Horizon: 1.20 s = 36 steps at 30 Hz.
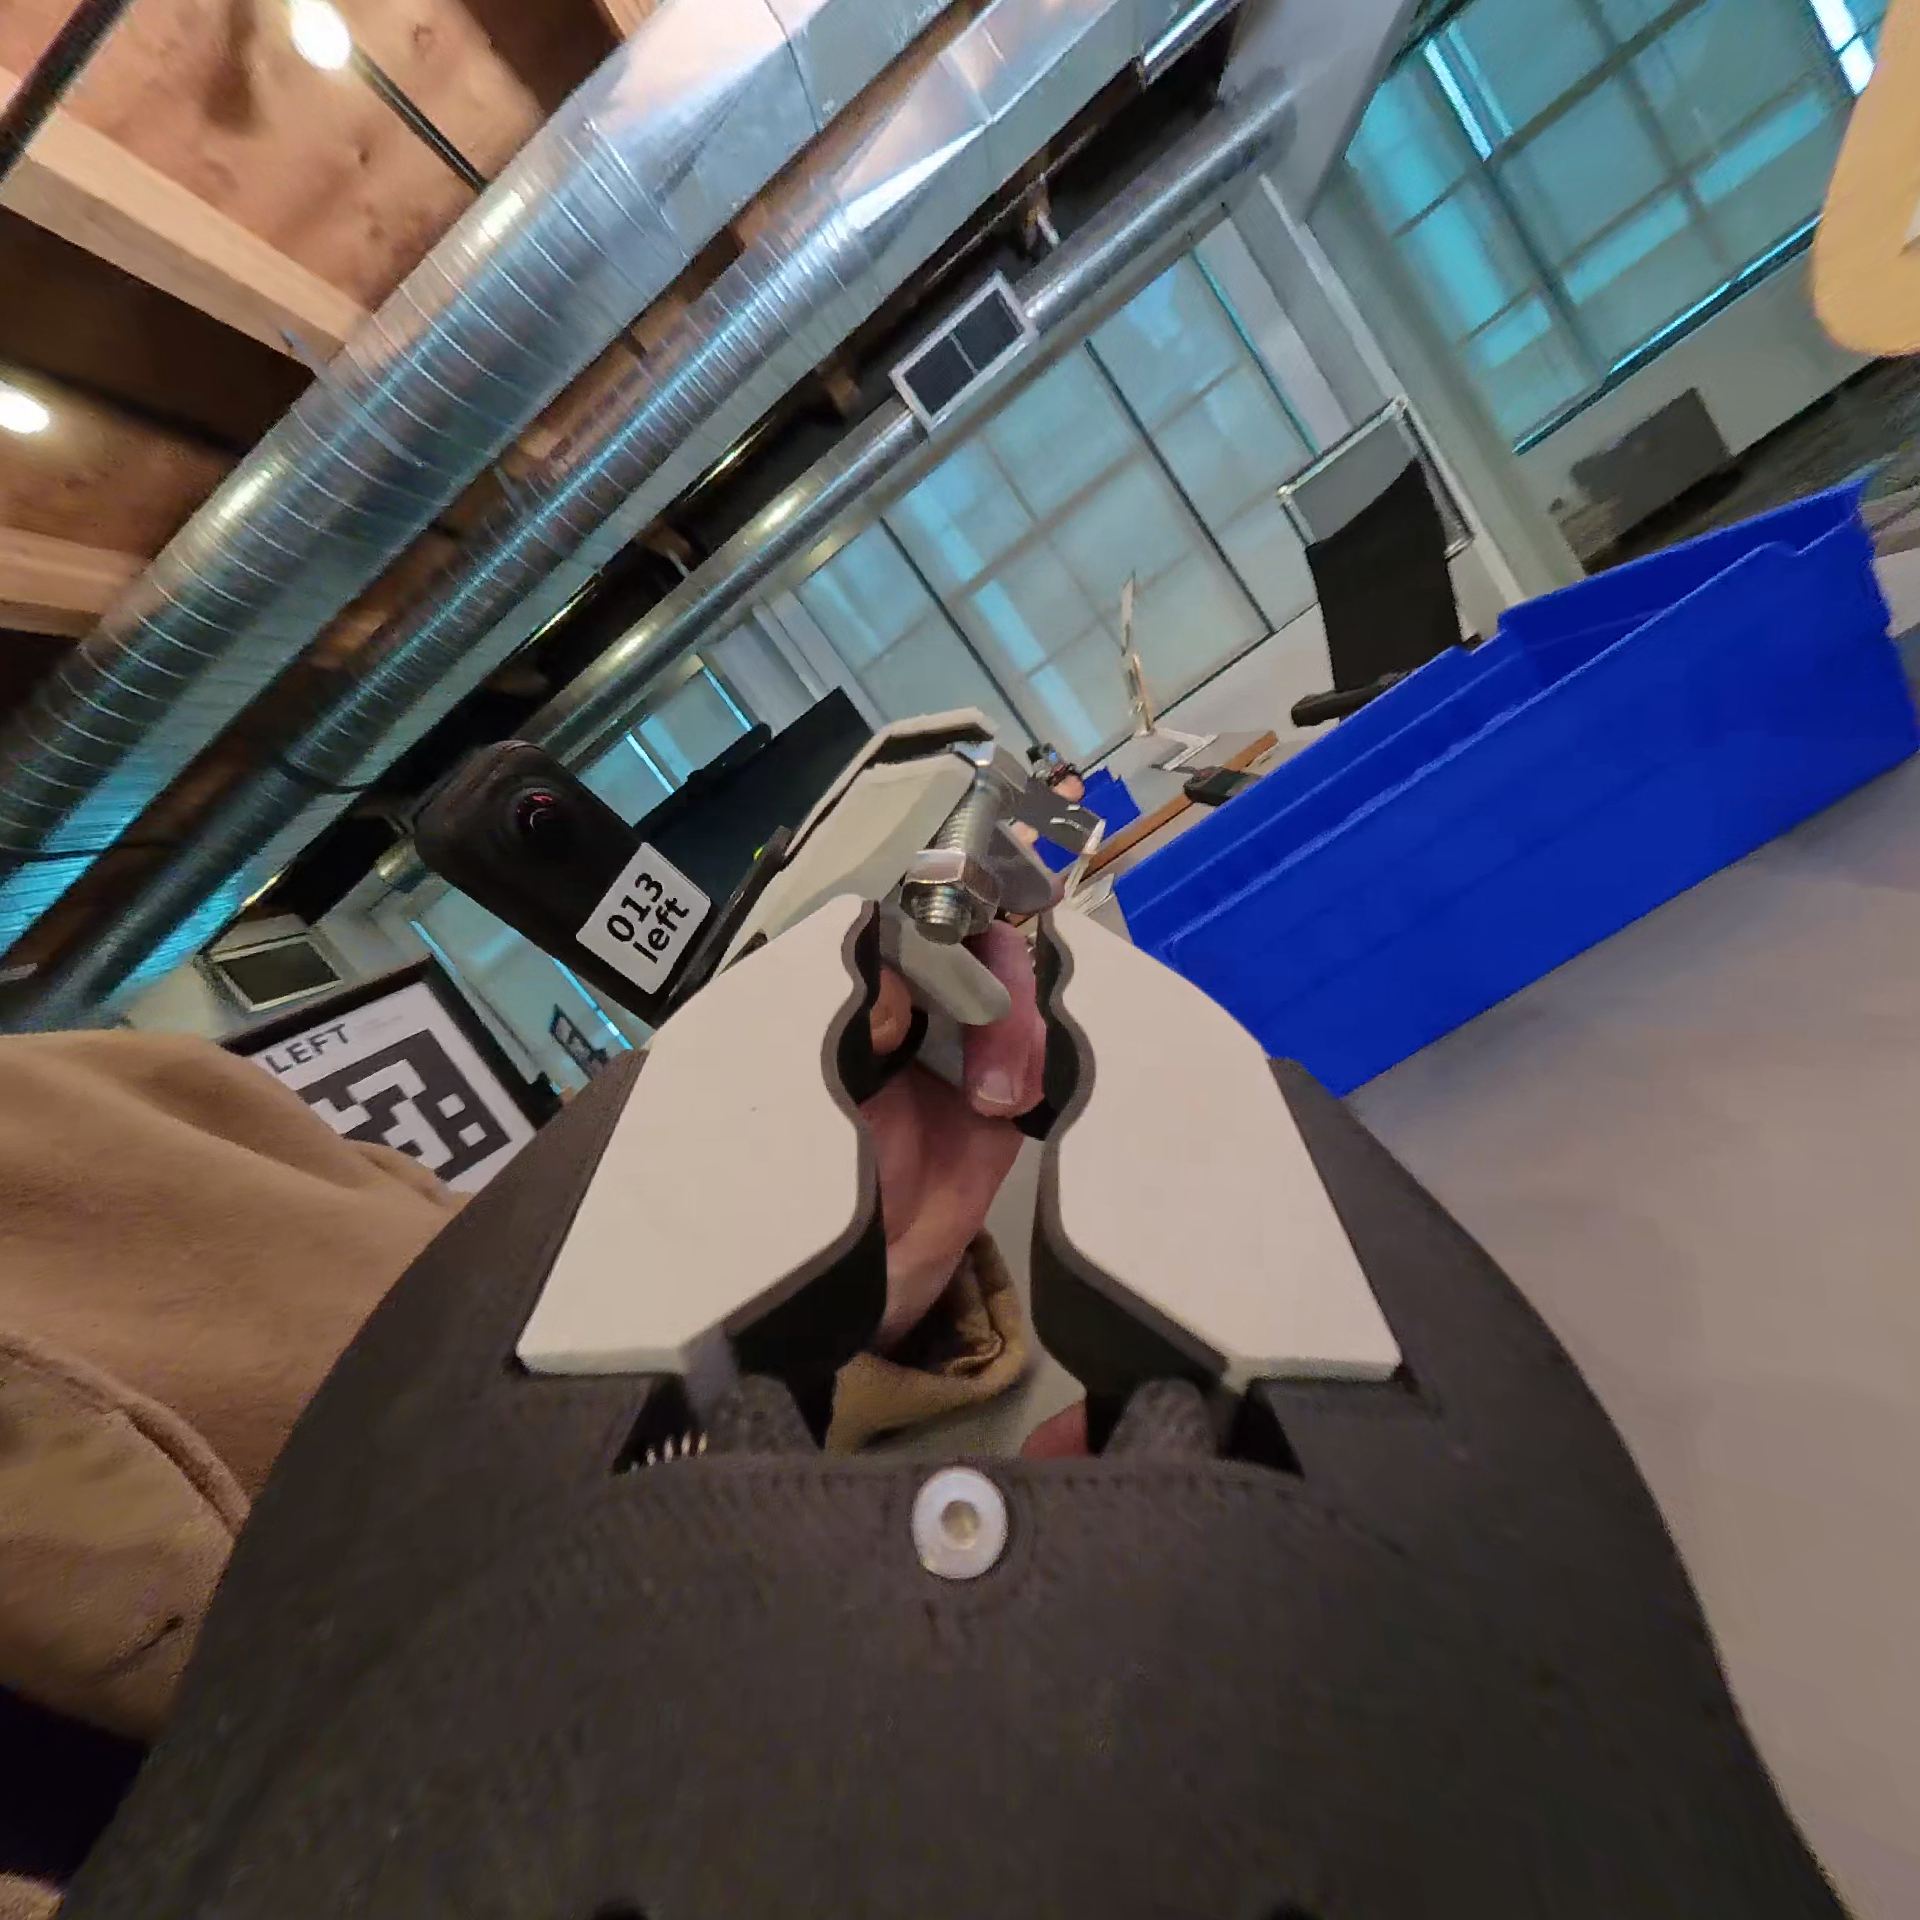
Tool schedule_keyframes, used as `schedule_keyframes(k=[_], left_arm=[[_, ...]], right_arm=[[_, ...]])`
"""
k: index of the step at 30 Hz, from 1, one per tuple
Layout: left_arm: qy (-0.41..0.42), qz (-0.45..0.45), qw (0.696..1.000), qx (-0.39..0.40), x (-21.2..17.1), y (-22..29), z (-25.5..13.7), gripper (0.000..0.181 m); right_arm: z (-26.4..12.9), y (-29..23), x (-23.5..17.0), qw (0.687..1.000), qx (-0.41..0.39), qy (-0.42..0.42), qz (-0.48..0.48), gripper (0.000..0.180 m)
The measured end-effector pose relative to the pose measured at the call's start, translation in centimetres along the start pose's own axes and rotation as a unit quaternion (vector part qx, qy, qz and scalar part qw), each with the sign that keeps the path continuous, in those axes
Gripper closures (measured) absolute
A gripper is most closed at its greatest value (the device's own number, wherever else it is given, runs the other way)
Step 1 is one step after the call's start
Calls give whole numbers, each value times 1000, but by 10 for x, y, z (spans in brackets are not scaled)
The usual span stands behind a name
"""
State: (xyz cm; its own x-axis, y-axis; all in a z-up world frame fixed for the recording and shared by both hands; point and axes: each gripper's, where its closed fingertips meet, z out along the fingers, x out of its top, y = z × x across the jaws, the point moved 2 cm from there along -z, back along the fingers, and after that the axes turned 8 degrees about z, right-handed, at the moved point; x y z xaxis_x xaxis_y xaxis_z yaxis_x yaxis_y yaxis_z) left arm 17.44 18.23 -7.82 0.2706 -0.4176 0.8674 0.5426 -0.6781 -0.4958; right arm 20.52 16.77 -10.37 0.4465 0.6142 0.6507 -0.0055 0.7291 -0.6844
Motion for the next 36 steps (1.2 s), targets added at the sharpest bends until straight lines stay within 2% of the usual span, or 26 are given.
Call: schedule_keyframes(k=[9, 17, 21, 25, 29, 32, 36], left_arm=[[22, 11, 1000, 4, 6, 3, -2, 175], [46, 6, 999, -8, 12, 4, -5, 174], [61, -20, 996, -61, 21, 5, -9, 161], [82, -62, 986, -134, 28, 8, -17, 157], [60, -86, 966, -235, 25, 24, -19, 148], [52, -91, 958, -267, 20, 34, -17, 143], [46, -102, 945, -308, 17, 47, -17, 145]], right_arm=[[6, -7, 2, 998, 40, 24, 40, 162], [6, -12, 4, 999, 32, -4, -15, 162], [3, -17, 5, 995, 34, -58, -72, 162], [-5, -25, 8, 977, 31, -115, -175, 162], [-14, -30, 9, 942, 13, -182, -282, 162], [-21, -32, 5, 915, 8, -229, -333, 162], [-27, -35, 1, 895, 22, -265, -358, 162]])
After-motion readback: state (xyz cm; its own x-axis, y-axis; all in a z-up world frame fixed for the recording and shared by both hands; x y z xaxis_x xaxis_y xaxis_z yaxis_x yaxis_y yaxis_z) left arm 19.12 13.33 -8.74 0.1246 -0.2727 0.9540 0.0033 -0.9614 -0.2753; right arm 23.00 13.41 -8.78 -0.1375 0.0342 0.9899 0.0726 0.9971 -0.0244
